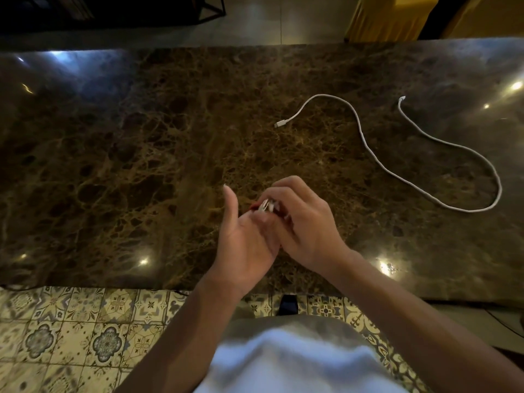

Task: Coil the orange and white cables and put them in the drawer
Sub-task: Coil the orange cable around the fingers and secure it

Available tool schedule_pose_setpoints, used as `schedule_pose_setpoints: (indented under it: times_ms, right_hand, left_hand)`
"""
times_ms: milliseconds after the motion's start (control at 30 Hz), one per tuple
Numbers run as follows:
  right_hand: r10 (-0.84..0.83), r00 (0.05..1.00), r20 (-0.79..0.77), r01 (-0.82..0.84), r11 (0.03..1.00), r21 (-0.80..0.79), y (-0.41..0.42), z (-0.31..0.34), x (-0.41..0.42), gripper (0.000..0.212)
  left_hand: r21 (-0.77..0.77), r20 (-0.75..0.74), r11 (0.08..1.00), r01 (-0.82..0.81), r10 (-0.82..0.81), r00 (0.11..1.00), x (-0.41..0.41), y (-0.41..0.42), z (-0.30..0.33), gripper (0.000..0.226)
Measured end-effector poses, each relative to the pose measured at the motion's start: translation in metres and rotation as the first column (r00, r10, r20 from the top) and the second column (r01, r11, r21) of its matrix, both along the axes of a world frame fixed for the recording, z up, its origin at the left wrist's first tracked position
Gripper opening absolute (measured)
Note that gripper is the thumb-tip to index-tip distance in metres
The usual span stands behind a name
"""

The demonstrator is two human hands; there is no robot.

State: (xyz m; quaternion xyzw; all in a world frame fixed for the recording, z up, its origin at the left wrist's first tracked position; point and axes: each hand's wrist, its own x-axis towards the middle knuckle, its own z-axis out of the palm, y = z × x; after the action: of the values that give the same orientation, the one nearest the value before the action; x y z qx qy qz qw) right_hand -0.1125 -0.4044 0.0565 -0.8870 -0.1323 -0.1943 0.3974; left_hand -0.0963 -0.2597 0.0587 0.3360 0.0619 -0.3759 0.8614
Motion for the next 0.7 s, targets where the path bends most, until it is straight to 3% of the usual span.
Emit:
schedule_pose_setpoints:
  times_ms: [67,167,233,300,400,500,567,633,700]
  right_hand:
    - [-0.096,0.991,-0.093,0.108,0.985,0.133,0.002,-0.001,-0.001,0.025]
    - [-0.142,0.982,-0.125,0.145,0.989,0.013,-0.005,-0.007,0.003,0.028]
    - [-0.053,0.982,-0.184,0.056,0.998,0.012,-0.013,-0.007,0.006,0.028]
    - [0.124,0.927,-0.353,-0.03,0.965,0.26,-0.019,-0.004,0.005,0.024]
    - [0.456,0.758,-0.466,-0.047,0.751,0.659,-0.026,0.008,0.002,0.021]
    - [0.48,0.674,-0.561,0.045,0.732,0.679,-0.03,0.007,0.005,0.036]
    - [0.558,0.566,-0.606,0.05,0.711,0.701,-0.029,0.002,0.004,0.037]
    - [0.656,0.48,-0.583,0.053,0.641,0.766,-0.027,-0.002,0.002,0.032]
    - [0.72,0.448,-0.53,0.063,0.566,0.822,-0.025,-0.009,-0.001,0.041]
  left_hand:
    - [0.084,0.07,0.994,0.063,-0.069,0.995,-0.003,-0.003,0.001,0.082]
    - [0.205,0.08,0.972,0.115,-0.134,0.988,-0.016,-0.011,-0.001,0.067]
    - [0.179,0.056,0.975,0.129,-0.141,0.988,-0.023,-0.013,-0.005,0.067]
    - [0.197,0.084,0.974,0.116,-0.135,0.987,-0.023,-0.011,-0.006,0.06]
    - [0.208,0.089,0.976,0.06,-0.08,0.993,-0.016,-0.003,-0.001,0.062]
    - [0.146,0.078,0.986,0.082,-0.094,0.992,-0.009,0.006,0.001,0.062]
    - [0.064,0.08,0.987,0.149,-0.154,0.985,-0.008,0.007,0.002,0.06]
    - [-0.013,0.078,0.975,0.223,-0.222,0.972,-0.009,0.007,0.003,0.06]
    - [-0.104,0.078,0.948,0.3,-0.293,0.953,-0.01,0.006,0.003,0.066]
